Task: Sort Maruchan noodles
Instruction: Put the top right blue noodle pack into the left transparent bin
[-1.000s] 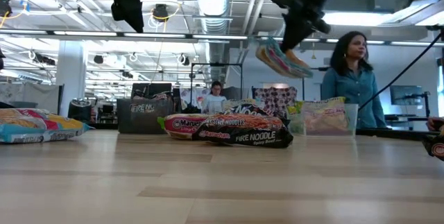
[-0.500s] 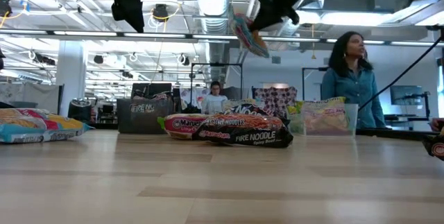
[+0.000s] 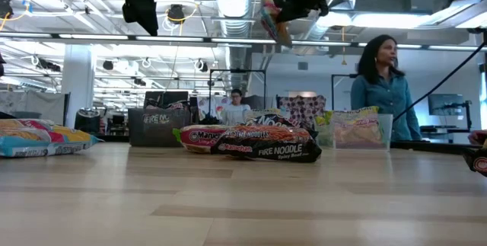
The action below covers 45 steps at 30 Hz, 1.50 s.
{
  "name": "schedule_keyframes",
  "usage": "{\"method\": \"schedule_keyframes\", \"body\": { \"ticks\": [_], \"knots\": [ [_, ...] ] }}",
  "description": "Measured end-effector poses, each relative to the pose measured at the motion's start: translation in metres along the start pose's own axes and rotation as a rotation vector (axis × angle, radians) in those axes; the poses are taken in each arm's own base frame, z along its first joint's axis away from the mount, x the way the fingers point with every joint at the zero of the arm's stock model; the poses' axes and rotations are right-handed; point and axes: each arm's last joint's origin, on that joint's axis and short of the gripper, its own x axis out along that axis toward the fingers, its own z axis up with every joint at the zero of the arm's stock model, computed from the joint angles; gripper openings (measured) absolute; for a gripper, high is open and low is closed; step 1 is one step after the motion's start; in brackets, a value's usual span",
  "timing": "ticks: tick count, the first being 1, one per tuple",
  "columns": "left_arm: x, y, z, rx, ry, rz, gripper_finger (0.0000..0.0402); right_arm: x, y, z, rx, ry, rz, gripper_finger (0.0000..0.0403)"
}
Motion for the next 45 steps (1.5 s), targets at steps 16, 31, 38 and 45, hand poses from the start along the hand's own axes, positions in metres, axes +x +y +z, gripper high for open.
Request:
{"method": "schedule_keyframes", "body": {
  "ticks": [16,31,38,45],
  "knots": [
    [0.0,0.003,0.001,0.048,-0.011,0.089,0.0098,0.011,0.026,-0.023,-0.336,0.091,-0.079,0.001],
    [0.002,0.008,0.012,0.059,-0.102,0.241,0.0167,-0.025,0.066,-0.031,-0.654,0.138,0.06,0.0012],
    [-0.003,0.018,0.036,-0.103,-0.352,0.079,0.0182,-0.045,0.087,-0.033,-0.801,0.112,0.152,0.0012],
    [-0.009,0.024,0.049,-0.179,-0.481,-0.044,0.0182,-0.057,0.098,-0.034,-0.828,0.088,0.193,0.0012]
  ]
}}
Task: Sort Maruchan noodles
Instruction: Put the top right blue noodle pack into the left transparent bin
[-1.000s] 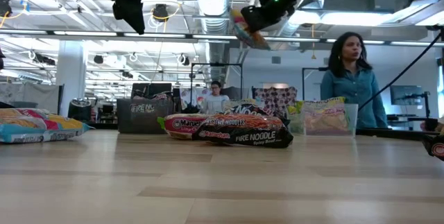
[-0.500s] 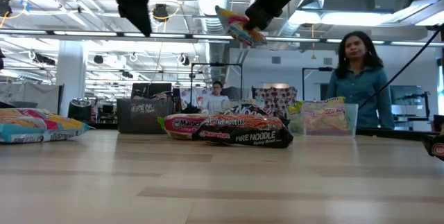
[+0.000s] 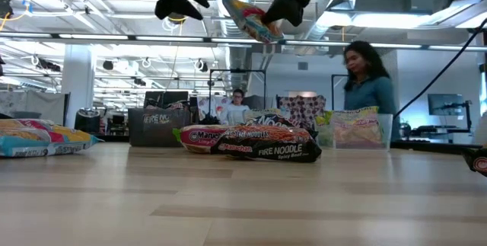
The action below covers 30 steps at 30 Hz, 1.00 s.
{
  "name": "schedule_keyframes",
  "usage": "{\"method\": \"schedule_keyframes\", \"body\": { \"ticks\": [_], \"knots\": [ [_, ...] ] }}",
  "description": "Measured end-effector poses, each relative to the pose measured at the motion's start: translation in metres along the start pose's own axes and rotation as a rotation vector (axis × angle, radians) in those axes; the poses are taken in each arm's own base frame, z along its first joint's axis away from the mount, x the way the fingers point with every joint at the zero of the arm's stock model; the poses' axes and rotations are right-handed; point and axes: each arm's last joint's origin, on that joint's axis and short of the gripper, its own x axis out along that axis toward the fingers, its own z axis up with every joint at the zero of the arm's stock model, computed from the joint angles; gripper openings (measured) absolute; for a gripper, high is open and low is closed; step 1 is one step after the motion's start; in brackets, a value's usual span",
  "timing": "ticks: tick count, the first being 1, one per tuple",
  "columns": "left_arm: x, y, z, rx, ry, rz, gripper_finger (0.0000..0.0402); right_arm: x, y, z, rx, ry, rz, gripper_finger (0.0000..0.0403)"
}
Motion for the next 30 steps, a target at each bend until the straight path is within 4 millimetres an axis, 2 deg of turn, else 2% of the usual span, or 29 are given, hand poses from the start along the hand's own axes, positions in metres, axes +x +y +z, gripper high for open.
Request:
{"method": "schedule_keyframes", "body": {
  "ticks": [8,13,15,19,30],
  "knots": [
    [0.002,0.001,0.005,0.017,-0.04,-0.028,0.0182,-0.002,0.002,0.002,-0.023,-0.009,0.007,0.0012],
    [0.021,0.006,0.011,-0.186,-0.066,-0.083,0.0182,-0.002,0.002,0.002,-0.072,-0.008,0.007,0.0012],
    [0.028,0.008,0.012,-0.207,-0.059,-0.08,0.0182,-0.002,0.002,0.001,-0.082,-0.007,0.009,0.0012],
    [0.038,0.009,0.012,-0.208,-0.058,-0.094,0.0182,-0.002,0.003,0.0,-0.094,0.003,0.016,0.0012],
    [0.043,0.005,0.018,-0.203,-0.093,-0.17,0.0182,-0.002,0.004,-0.002,-0.109,0.019,0.026,0.0012]
  ]
}}
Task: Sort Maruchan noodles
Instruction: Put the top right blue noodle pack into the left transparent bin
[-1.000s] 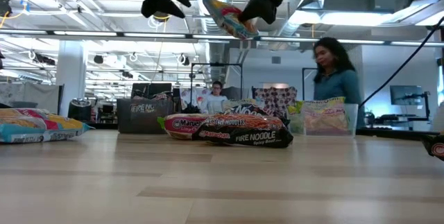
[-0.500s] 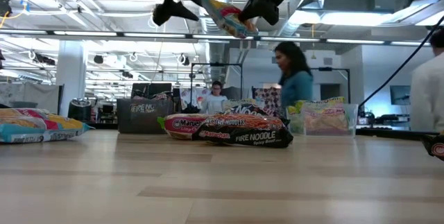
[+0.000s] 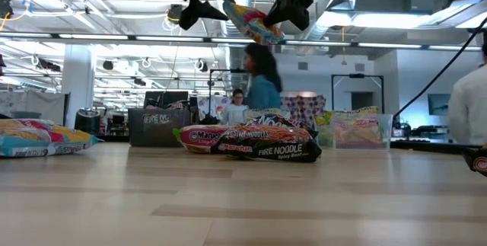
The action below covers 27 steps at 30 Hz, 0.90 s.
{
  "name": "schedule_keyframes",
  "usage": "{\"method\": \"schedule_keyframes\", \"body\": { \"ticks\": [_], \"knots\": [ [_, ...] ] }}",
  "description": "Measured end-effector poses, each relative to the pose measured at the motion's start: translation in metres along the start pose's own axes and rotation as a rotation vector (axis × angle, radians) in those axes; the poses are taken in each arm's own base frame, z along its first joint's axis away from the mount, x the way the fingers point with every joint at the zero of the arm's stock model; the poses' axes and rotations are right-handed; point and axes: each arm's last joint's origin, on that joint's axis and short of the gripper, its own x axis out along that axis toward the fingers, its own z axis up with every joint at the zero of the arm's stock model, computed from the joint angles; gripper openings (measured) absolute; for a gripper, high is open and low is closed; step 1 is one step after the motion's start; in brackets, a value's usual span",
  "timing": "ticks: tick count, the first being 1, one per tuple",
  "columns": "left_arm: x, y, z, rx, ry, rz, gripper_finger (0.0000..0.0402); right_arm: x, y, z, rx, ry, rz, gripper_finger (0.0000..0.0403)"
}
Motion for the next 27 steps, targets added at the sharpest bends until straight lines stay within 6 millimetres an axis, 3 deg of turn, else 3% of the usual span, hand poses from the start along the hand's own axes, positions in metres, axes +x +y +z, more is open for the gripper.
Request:
{"method": "schedule_keyframes", "body": {
  "ticks": [11,27],
  "knots": [
    [0.018,-0.003,-0.004,0.011,0.019,-0.072,0.0182,0.0,0.0,0.0,0.001,0.0,-0.002,0.0012],
    [0.019,-0.003,-0.006,0.033,0.047,-0.105,0.0169,-0.002,-0.001,0.004,0.027,-0.029,-0.018,0.0012]
  ]
}}
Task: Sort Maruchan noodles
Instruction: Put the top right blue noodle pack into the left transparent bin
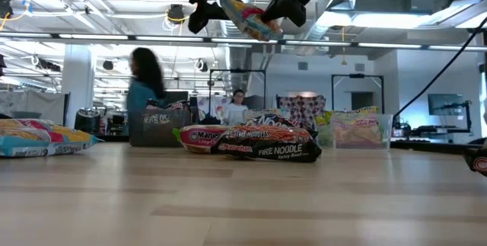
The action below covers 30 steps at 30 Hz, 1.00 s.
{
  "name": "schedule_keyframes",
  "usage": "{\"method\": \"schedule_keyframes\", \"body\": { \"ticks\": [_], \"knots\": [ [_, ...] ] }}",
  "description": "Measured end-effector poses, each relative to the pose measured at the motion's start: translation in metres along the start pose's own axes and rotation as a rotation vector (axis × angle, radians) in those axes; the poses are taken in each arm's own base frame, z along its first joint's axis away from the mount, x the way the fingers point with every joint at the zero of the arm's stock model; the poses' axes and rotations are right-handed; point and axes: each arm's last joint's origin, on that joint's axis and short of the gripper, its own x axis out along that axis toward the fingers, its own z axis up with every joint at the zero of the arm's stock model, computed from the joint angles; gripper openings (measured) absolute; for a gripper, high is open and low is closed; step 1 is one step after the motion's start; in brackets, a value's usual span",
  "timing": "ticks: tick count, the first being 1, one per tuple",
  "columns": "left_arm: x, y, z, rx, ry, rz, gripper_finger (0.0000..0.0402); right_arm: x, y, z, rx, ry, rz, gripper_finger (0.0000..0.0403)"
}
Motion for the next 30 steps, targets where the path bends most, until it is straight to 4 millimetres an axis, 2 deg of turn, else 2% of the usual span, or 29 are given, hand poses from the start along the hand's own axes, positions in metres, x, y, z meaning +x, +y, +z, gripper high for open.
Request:
{"method": "schedule_keyframes", "body": {
  "ticks": [11,21,30],
  "knots": [
    [-0.0006,-0.0004,0.0005,0.06,-0.004,-0.005,0.0066,-0.0001,0.0001,0.0,-0.004,0.0,0.001,0.0019],
    [-0.0006,0.0,0.0005,0.144,-0.007,0.008,0.0038,-0.0001,-0.0007,-0.0002,0.02,0.016,-0.023,0.0068],
    [-0.0005,0.0013,-0.0001,0.19,-0.01,0.049,0.0017,-0.0003,-0.0008,-0.0004,0.149,0.024,-0.035,0.0111]
  ]
}}
